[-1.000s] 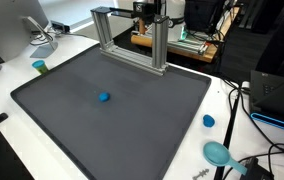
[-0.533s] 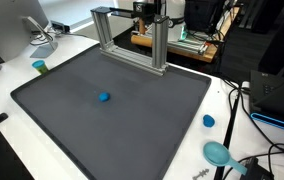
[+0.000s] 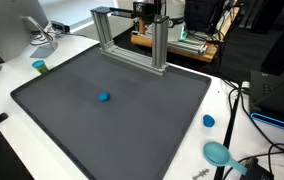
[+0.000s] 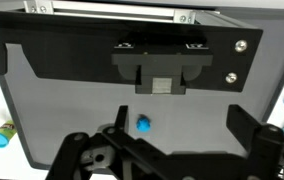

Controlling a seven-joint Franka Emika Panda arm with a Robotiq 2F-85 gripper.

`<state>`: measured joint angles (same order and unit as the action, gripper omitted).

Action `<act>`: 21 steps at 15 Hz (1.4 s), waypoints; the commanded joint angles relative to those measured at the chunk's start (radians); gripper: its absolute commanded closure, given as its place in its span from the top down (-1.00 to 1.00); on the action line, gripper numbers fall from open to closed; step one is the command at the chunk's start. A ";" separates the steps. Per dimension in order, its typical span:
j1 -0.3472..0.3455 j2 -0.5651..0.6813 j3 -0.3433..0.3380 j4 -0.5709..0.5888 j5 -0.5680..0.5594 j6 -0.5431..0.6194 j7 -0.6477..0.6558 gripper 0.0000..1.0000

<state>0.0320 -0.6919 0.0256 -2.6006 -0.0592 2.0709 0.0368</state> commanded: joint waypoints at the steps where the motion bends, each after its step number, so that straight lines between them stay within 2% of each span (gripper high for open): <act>1: -0.022 -0.037 0.002 -0.075 -0.002 0.040 0.017 1.00; 2: -0.032 -0.036 0.009 -0.085 -0.010 0.051 0.033 1.00; 3: -0.018 -0.004 0.004 -0.043 0.001 0.017 0.007 1.00; 7: -0.020 -0.003 0.005 -0.049 0.000 0.019 0.008 1.00; 18: 0.003 -0.057 -0.076 -0.116 0.066 0.049 -0.091 1.00; 21: 0.010 -0.062 -0.076 -0.127 0.084 0.050 -0.113 1.00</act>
<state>0.0249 -0.7132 -0.0368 -2.6928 -0.0133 2.1042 -0.0407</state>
